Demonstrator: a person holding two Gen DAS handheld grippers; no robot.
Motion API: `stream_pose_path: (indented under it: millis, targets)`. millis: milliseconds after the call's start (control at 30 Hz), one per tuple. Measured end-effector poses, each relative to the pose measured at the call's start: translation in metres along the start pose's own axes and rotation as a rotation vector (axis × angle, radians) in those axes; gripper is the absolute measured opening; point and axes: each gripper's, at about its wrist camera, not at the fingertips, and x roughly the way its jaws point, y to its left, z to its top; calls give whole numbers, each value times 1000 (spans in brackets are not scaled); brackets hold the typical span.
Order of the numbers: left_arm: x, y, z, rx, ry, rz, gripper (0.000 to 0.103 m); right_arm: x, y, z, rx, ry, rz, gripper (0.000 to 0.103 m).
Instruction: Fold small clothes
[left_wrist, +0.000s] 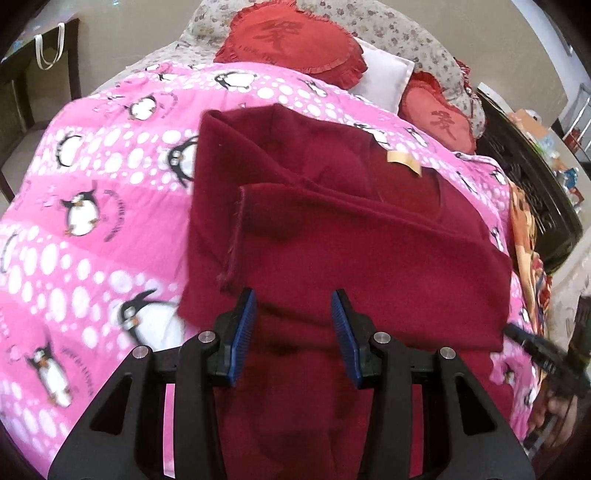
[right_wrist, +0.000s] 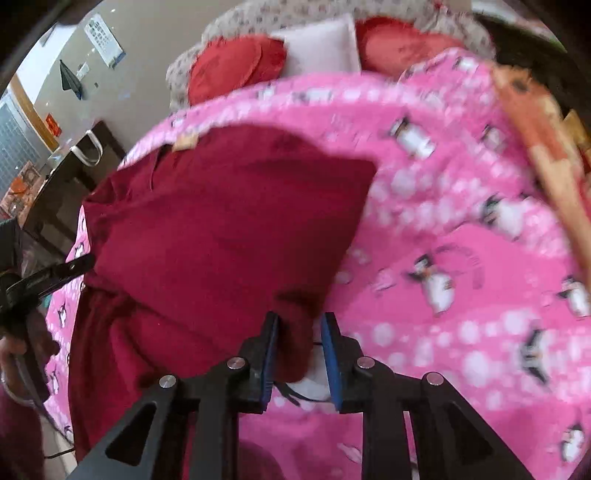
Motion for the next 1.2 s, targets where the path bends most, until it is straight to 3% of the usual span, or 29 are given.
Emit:
stream_pose_path:
  millis: [67, 133, 267, 333, 367, 467, 567, 633, 667, 700, 767, 867, 1033, 1133, 1200]
  targets:
    - [-11, 4, -8, 4, 1, 0, 41, -9, -6, 5, 23, -21, 12, 30]
    - [-21, 9, -19, -8, 12, -2, 41, -12, -14, 14, 82, -49, 34, 48]
    - [-41, 19, -49, -46, 41, -17, 41, 16, -28, 46, 200, -61, 98, 51]
    - [-50, 22, -64, -51, 54, -14, 41, 36, -26, 60, 189, -10, 118, 28]
    - [-54, 24, -71, -53, 62, -12, 41, 40, -22, 66, 146, -12, 58, 15]
    - [-62, 29, -90, -52, 83, -12, 41, 33, -11, 75, 40, -84, -95, 9]
    - [-63, 31, -105, -55, 105, -11, 41, 37, -15, 72, 77, -42, -95, 9]
    - [-62, 34, -112, -69, 114, -13, 41, 25, -14, 63, 74, -43, -77, 9]
    - [-62, 35, -115, -75, 115, -14, 41, 14, -13, 56, 75, -42, -52, 14]
    - [-62, 35, -118, -83, 115, -13, 41, 5, -13, 48, 78, -36, -24, 32]
    - [-62, 35, -122, -88, 115, -13, 41, -13, -12, 25, 92, -19, 80, 53]
    - [-60, 35, -129, -91, 127, -17, 41, -29, -5, -14, 90, 46, 205, 53]
    - [-61, 33, -141, -88, 161, -25, 41, -23, 6, -61, 104, 145, 284, 54]
    - [-73, 34, -148, -82, 152, -42, 42, -33, 6, -83, 112, 130, 313, 54]
    - [-79, 35, -154, -85, 160, -55, 54, -41, 5, -95, 101, 140, 309, 54]
